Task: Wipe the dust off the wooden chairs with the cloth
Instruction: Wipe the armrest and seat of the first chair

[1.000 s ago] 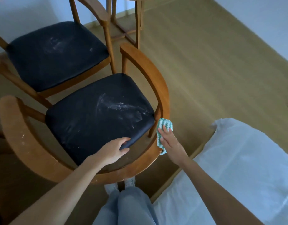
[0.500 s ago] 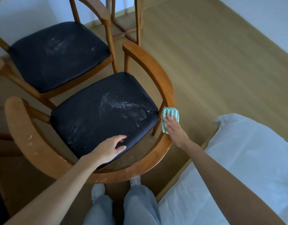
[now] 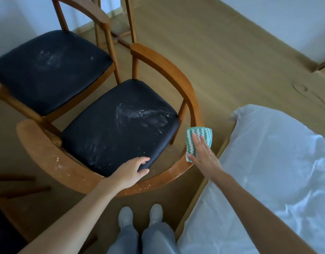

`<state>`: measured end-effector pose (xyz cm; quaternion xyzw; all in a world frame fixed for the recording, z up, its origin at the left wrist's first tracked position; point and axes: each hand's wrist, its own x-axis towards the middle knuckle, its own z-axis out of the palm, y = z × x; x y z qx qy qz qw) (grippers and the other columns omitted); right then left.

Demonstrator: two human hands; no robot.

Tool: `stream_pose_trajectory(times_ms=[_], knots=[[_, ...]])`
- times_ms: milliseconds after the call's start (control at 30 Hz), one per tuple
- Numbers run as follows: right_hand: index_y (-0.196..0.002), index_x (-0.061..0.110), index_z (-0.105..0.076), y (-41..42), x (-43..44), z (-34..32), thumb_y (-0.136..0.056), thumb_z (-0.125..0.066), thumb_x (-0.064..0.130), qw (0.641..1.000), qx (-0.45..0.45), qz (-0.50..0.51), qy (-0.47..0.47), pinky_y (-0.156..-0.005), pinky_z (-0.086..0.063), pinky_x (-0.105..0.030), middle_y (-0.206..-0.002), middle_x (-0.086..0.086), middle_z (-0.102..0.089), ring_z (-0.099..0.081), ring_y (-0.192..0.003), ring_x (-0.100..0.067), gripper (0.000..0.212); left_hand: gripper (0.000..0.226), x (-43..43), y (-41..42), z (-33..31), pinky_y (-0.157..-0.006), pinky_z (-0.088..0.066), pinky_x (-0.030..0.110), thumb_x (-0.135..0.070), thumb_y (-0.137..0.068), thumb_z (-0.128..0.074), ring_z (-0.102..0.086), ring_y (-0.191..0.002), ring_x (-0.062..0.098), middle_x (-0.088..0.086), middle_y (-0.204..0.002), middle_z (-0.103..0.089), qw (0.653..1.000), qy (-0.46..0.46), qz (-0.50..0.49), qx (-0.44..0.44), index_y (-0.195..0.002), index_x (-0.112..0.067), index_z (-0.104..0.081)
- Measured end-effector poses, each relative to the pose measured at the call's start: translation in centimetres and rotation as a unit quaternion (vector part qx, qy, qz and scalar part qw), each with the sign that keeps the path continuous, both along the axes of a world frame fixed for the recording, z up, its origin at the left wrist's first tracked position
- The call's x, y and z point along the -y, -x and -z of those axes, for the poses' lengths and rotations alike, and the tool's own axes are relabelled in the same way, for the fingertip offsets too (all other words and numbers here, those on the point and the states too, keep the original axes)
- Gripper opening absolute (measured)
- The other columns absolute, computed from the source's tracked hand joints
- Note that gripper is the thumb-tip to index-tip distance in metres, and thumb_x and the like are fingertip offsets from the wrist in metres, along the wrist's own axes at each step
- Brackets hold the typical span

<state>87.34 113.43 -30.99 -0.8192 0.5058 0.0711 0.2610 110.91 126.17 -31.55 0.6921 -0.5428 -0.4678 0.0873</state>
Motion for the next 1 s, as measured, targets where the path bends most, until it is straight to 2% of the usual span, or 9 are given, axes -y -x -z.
stream_pose_trajectory(times_ms=[133,333,400,500,633,700,800,900,1000], knots=[[-0.147,0.022,0.018,-1.4,2.4,0.4,-0.091,-0.039,0.056,0.998,-0.045,0.043,-0.011,-0.118,-0.010,-0.043,-0.157,0.002,0.021,0.018,-0.144,-0.019,0.087,0.051,-0.9,0.0,0.7,-0.105,-0.033,0.025,-0.034,-0.098,-0.043,-0.035,-0.135,0.013,-0.006,-0.151,-0.029,1.000,0.024,0.004,0.017,-0.146,-0.026,-0.027],[-0.142,0.022,0.025,-1.2,-3.6,0.9,-0.092,-0.017,0.060,0.994,-0.090,-0.007,0.057,-0.116,0.006,-0.038,-0.150,0.004,0.031,0.032,-0.136,-0.015,0.076,0.052,-1.4,1.4,1.7,-0.109,-0.030,0.029,-0.036,-0.098,-0.042,-0.032,-0.137,0.014,-0.005,-0.151,-0.029,1.000,0.024,-0.005,-0.010,-0.147,-0.025,-0.026],[-0.147,0.018,0.015,-1.0,-7.2,1.6,-0.095,-0.013,0.058,0.989,-0.092,-0.047,0.104,-0.115,0.001,-0.042,-0.153,-0.001,0.018,0.024,-0.140,-0.021,0.071,0.051,-1.1,2.0,1.8,-0.108,-0.031,0.029,-0.037,-0.098,-0.041,-0.033,-0.136,0.013,-0.005,-0.150,-0.032,0.999,0.031,-0.011,-0.025,-0.146,-0.025,-0.027],[-0.150,0.015,-0.016,-1.0,-11.4,3.2,-0.098,-0.008,0.054,0.982,-0.090,-0.087,0.143,-0.117,-0.013,-0.046,-0.155,-0.005,-0.017,0.002,-0.146,-0.021,0.065,0.050,-0.8,2.8,1.9,-0.108,-0.034,0.030,-0.037,-0.098,-0.042,-0.036,-0.133,0.012,-0.005,-0.148,-0.034,0.998,0.035,-0.029,-0.047,-0.145,-0.027,-0.029],[-0.149,0.025,-0.020,0.0,-9.2,3.4,-0.096,-0.020,0.052,0.974,-0.089,-0.092,0.189,-0.118,-0.007,-0.045,-0.153,0.001,-0.024,-0.002,-0.146,-0.017,0.059,0.050,-0.6,2.7,1.9,-0.108,-0.034,0.030,-0.038,-0.098,-0.042,-0.037,-0.133,0.012,-0.006,-0.148,-0.034,0.997,0.038,-0.033,-0.050,-0.145,-0.027,-0.030],[-0.148,0.028,-0.018,0.5,-6.7,2.8,-0.093,-0.021,0.059,0.973,-0.098,-0.077,0.194,-0.117,-0.012,-0.048,-0.154,0.002,-0.020,-0.008,-0.144,-0.019,0.063,0.050,-0.6,2.6,1.9,-0.109,-0.034,0.030,-0.037,-0.098,-0.040,-0.036,-0.134,0.013,-0.006,-0.149,-0.033,0.998,0.034,-0.025,-0.040,-0.145,-0.026,-0.029],[-0.149,0.035,-0.003,0.7,-2.5,1.8,-0.088,-0.015,0.068,0.985,-0.098,-0.041,0.138,-0.116,0.000,-0.043,-0.158,0.006,-0.002,0.009,-0.144,-0.018,0.071,0.049,-0.9,2.3,2.0,-0.111,-0.032,0.032,-0.038,-0.099,-0.037,-0.034,-0.136,0.014,-0.005,-0.150,-0.032,0.999,0.024,-0.022,-0.041,-0.145,-0.027,-0.029],[-0.151,0.030,-0.001,-0.6,-1.2,1.4,-0.085,-0.013,0.064,0.989,-0.103,0.027,0.102,-0.116,0.004,-0.042,-0.160,0.002,0.004,0.014,-0.145,-0.025,0.074,0.048,-1.1,1.8,2.1,-0.108,-0.031,0.027,-0.038,-0.099,-0.037,-0.034,-0.136,0.013,-0.006,-0.150,-0.031,0.998,0.019,-0.026,-0.046,-0.145,-0.026,-0.029],[-0.151,0.027,0.004,-2.4,-4.0,2.0,-0.088,-0.001,0.061,0.987,-0.097,0.051,0.120,-0.115,0.006,-0.044,-0.159,-0.002,0.009,0.020,-0.142,-0.027,0.071,0.048,-1.0,1.1,2.3,-0.107,-0.030,0.025,-0.037,-0.099,-0.037,-0.035,-0.135,0.012,-0.005,-0.150,-0.033,0.998,0.020,-0.033,-0.041,-0.145,-0.025,-0.029]])
